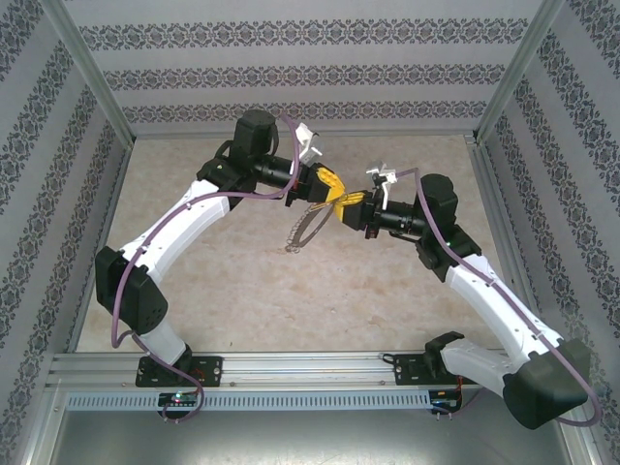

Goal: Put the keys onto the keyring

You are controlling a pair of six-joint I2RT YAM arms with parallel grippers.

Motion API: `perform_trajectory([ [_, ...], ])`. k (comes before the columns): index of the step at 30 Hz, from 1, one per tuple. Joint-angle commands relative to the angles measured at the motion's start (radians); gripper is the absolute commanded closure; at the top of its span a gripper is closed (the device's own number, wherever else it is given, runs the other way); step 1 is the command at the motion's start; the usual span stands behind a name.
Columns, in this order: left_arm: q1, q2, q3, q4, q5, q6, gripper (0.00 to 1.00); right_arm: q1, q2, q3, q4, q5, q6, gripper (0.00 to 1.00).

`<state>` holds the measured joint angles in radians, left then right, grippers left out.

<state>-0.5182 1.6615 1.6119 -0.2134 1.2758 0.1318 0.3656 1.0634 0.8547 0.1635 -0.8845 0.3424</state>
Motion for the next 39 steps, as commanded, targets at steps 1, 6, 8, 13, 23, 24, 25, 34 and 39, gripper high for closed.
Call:
perform_trajectory([
  [1, -0.027, -0.037, -0.019, 0.122, 0.017, -0.044, 1.00, -0.027, -0.033, -0.022, 0.011, -0.018, -0.011, 0.79],
  [6, -0.030, -0.037, -0.031, 0.150, 0.017, -0.057, 1.00, -0.065, -0.087, -0.049, -0.012, -0.041, -0.008, 0.71],
  [8, -0.032, -0.037, -0.033, 0.154, 0.019, -0.060, 1.00, -0.081, -0.109, -0.048, -0.033, -0.052, -0.011, 0.70],
  [13, -0.032, -0.038, -0.044, 0.179, 0.016, -0.076, 1.00, -0.131, -0.169, -0.024, -0.083, -0.074, -0.023, 0.70],
  [23, -0.036, -0.046, -0.066, 0.222, 0.017, -0.104, 1.00, -0.130, -0.143, 0.032, -0.055, -0.102, 0.008, 0.66],
  [24, -0.036, -0.046, -0.068, 0.223, 0.018, -0.106, 1.00, -0.127, -0.139, 0.034, -0.052, -0.103, 0.009, 0.66],
  [25, -0.036, -0.045, -0.068, 0.223, 0.019, -0.106, 1.00, -0.124, -0.135, 0.036, -0.050, -0.103, 0.007, 0.65],
  [34, -0.042, -0.046, -0.068, 0.231, 0.018, -0.110, 1.00, -0.087, -0.099, 0.065, -0.046, -0.093, -0.003, 0.64],
  [39, -0.045, -0.045, -0.070, 0.233, 0.021, -0.111, 1.00, -0.077, -0.073, 0.076, -0.045, -0.084, -0.011, 0.70],
])
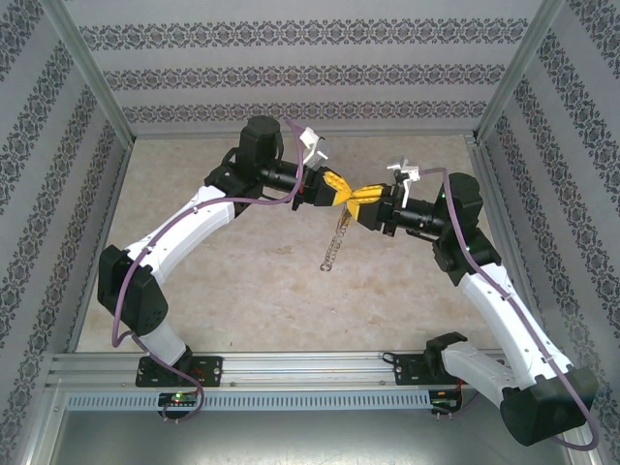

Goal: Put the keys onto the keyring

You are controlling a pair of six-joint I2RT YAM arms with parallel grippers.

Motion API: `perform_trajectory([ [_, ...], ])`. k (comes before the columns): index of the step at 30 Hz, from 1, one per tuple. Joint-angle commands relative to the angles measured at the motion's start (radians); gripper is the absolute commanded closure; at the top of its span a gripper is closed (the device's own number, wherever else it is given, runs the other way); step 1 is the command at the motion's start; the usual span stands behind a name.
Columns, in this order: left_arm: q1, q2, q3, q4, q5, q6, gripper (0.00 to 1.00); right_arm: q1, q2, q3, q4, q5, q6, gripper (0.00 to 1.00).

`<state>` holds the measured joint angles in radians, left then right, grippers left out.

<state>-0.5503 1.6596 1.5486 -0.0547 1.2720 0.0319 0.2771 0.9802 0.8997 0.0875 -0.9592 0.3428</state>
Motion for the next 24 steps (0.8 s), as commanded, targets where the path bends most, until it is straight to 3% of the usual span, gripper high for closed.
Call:
perform_trajectory([
  [1, -0.013, -0.043, -0.007, 0.075, 0.026, -0.010, 1.00, 0.012, 0.013, 0.031, 0.030, -0.007, -0.014, 0.73],
  [8, -0.015, -0.040, -0.009, 0.078, 0.022, -0.012, 1.00, 0.006, 0.012, 0.046, -0.018, 0.009, -0.038, 1.00],
  [14, -0.013, -0.044, -0.013, 0.069, -0.042, -0.016, 1.00, 0.004, 0.029, 0.136, -0.203, 0.054, -0.115, 1.00],
  [19, -0.010, -0.060, -0.020, 0.045, -0.127, 0.010, 0.78, 0.012, 0.086, 0.272, -0.480, 0.129, -0.238, 1.00],
  [24, 0.015, -0.094, -0.040, 0.040, -0.208, 0.017, 0.72, 0.027, 0.138, 0.380, -0.675, 0.184, -0.331, 1.00],
])
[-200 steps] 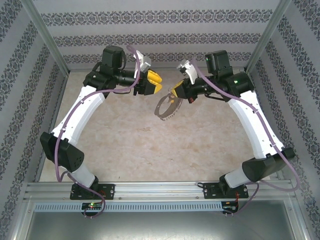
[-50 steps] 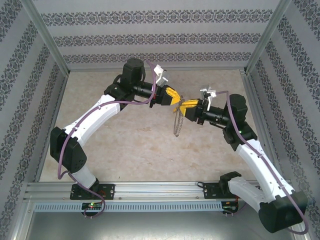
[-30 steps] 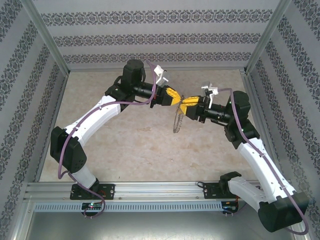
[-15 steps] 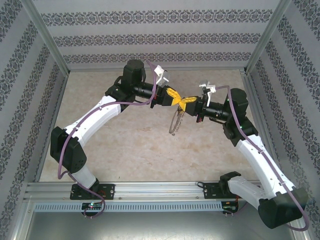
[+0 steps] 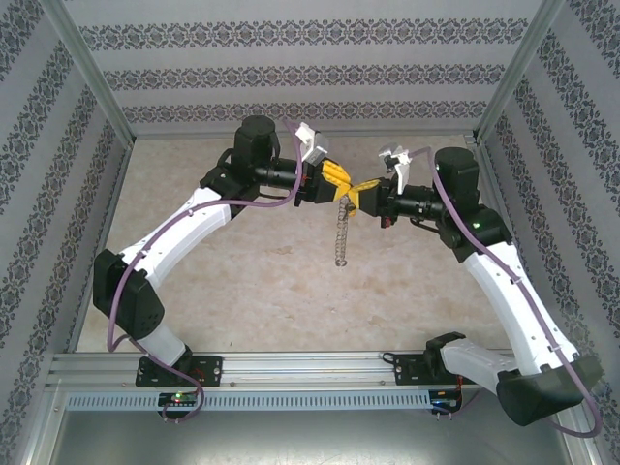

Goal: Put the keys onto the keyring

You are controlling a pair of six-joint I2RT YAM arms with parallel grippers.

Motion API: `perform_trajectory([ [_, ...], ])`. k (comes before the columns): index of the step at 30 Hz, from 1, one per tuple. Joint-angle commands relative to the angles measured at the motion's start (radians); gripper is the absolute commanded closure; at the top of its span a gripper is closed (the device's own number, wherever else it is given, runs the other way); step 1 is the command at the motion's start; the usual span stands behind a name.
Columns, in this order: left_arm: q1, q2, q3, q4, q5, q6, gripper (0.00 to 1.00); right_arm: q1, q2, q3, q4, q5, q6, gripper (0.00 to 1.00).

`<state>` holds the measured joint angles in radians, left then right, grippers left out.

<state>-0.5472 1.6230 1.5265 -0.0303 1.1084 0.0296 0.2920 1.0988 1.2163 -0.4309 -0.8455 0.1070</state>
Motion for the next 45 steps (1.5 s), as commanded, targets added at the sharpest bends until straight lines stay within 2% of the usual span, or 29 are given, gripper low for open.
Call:
perform_trajectory([
  [1, 0.018, -0.066, -0.026, 0.021, -0.056, 0.013, 0.70, 0.016, 0.029, 0.080, -0.183, 0.088, -0.109, 1.00],
  [5, 0.027, -0.097, -0.054, 0.033, -0.103, -0.010, 0.64, 0.039, 0.070, 0.142, -0.271, 0.153, -0.150, 1.00],
  [8, 0.026, -0.118, -0.088, 0.058, -0.144, -0.036, 0.54, 0.068, 0.109, 0.183, -0.335, 0.227, -0.183, 1.00],
  [11, 0.028, -0.151, -0.135, 0.094, -0.198, -0.057, 0.36, 0.108, 0.152, 0.231, -0.409, 0.315, -0.234, 1.00],
  [12, 0.028, -0.164, -0.150, 0.103, -0.222, -0.059, 0.23, 0.127, 0.172, 0.253, -0.440, 0.356, -0.253, 1.00],
  [13, 0.028, -0.178, -0.163, 0.112, -0.246, -0.062, 0.05, 0.143, 0.192, 0.275, -0.470, 0.394, -0.275, 1.00],
  [14, 0.029, -0.187, -0.173, 0.112, -0.262, -0.058, 0.00, 0.157, 0.208, 0.295, -0.493, 0.429, -0.290, 1.00],
  [20, 0.032, -0.221, -0.188, 0.043, -0.351, -0.012, 0.00, 0.238, 0.303, 0.412, -0.598, 0.621, -0.353, 1.00],
  [24, 0.036, -0.246, -0.231, 0.095, -0.397, -0.032, 0.00, 0.288, 0.346, 0.480, -0.646, 0.714, -0.376, 1.00],
  [27, 0.047, -0.271, -0.282, 0.184, -0.423, -0.096, 0.00, 0.309, 0.378, 0.526, -0.675, 0.765, -0.390, 1.00],
  [32, 0.072, -0.285, -0.352, 0.334, -0.443, -0.307, 0.00, 0.315, 0.435, 0.587, -0.710, 0.813, -0.394, 1.00],
  [36, 0.090, -0.270, -0.391, 0.436, -0.464, -0.504, 0.00, 0.312, 0.471, 0.627, -0.731, 0.797, -0.400, 1.00],
  [41, 0.101, -0.213, -0.467, 0.660, -0.525, -0.895, 0.00, 0.293, 0.537, 0.693, -0.772, 0.755, -0.390, 1.00],
  [45, 0.103, -0.215, -0.504, 0.672, -0.600, -1.069, 0.00, 0.262, 0.578, 0.721, -0.784, 0.720, -0.363, 1.00],
])
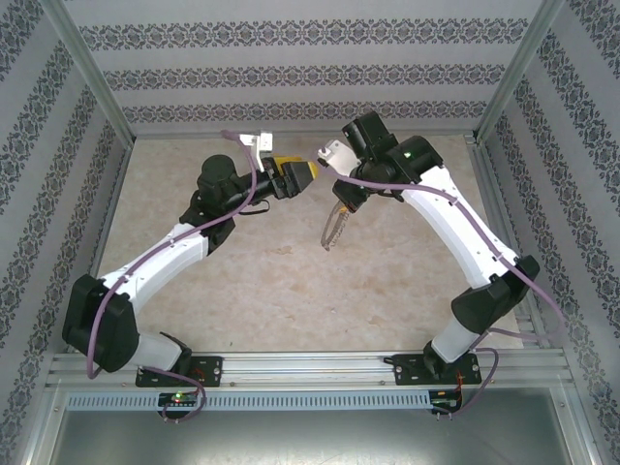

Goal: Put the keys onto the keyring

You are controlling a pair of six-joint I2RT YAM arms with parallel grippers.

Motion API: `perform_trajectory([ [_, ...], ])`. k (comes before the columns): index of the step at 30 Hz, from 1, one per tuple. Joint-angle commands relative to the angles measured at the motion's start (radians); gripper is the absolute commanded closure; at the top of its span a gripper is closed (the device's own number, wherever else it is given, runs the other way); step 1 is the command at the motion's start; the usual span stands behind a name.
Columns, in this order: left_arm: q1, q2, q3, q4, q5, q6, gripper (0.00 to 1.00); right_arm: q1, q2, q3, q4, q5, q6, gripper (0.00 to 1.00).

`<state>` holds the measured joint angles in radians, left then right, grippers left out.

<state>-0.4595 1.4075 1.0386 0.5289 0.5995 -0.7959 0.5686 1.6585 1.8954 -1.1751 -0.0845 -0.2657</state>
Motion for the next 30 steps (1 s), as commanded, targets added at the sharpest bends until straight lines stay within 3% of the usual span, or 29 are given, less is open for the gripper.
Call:
perform_trajectory([
  [1, 0.013, -0.008, -0.025, 0.108, -0.117, -0.277, 0.00, -0.023, 0.030, 0.054, -0.046, -0.051, 0.017, 1.00],
  [14, -0.045, -0.107, -0.161, -0.063, -0.351, -0.783, 0.10, -0.099, 0.212, 0.292, -0.080, -0.081, 0.164, 1.00],
  [21, -0.096, -0.121, -0.217, -0.084, -0.422, -0.923, 0.11, -0.108, 0.302, 0.409, -0.084, -0.093, 0.230, 1.00],
  [30, -0.151, -0.016, -0.255, 0.072, -0.481, -1.049, 0.12, -0.100, 0.386, 0.534, -0.077, -0.112, 0.310, 1.00],
])
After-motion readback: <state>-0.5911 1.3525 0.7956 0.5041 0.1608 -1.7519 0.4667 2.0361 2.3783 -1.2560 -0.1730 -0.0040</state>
